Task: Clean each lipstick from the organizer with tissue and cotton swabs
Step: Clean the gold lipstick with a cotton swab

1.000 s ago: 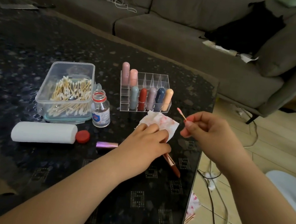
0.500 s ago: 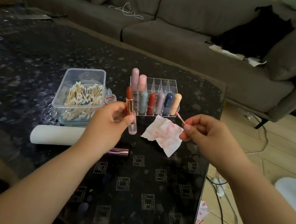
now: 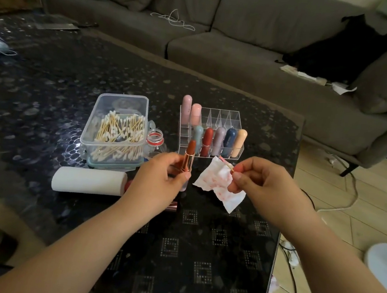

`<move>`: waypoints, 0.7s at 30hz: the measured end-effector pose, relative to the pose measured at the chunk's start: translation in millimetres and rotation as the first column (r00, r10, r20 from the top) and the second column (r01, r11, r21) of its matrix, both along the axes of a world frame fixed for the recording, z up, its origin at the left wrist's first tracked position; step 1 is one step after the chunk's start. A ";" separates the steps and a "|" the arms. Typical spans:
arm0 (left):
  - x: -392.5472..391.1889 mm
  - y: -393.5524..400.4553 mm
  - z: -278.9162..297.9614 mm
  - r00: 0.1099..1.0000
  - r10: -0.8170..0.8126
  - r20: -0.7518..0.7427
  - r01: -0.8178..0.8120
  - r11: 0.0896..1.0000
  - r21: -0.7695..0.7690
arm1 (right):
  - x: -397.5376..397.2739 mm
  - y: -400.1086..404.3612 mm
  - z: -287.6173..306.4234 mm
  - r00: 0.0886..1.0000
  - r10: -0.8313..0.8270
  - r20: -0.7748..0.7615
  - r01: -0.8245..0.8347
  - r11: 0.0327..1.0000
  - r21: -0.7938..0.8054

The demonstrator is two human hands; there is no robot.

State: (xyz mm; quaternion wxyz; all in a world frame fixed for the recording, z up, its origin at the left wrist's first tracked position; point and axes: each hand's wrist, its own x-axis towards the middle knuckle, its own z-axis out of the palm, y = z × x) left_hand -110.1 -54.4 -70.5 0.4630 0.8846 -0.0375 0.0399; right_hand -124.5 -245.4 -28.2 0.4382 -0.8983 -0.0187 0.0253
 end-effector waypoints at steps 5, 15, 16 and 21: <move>-1.8 -0.1 0.8 1.000 -0.010 -0.010 0.011 1.000 0.000 | -1.5 -0.4 -0.3 1.000 -0.001 -0.004 0.000 1.000 -0.018; -6.6 7.2 -3.6 1.000 -0.002 -0.008 0.002 1.000 0.008 | -2.8 -0.6 -0.8 1.000 0.000 -0.016 -0.001 0.999 -0.051; -10.0 10.3 -2.9 1.000 -0.006 0.027 0.004 0.998 0.064 | -3.4 -1.0 -0.2 1.000 0.000 -0.015 -0.001 0.999 -0.055; -30.5 27.4 -4.3 0.977 -0.187 0.099 0.111 0.853 0.510 | -5.8 -3.0 1.9 1.000 0.000 -0.031 -0.001 0.999 -0.046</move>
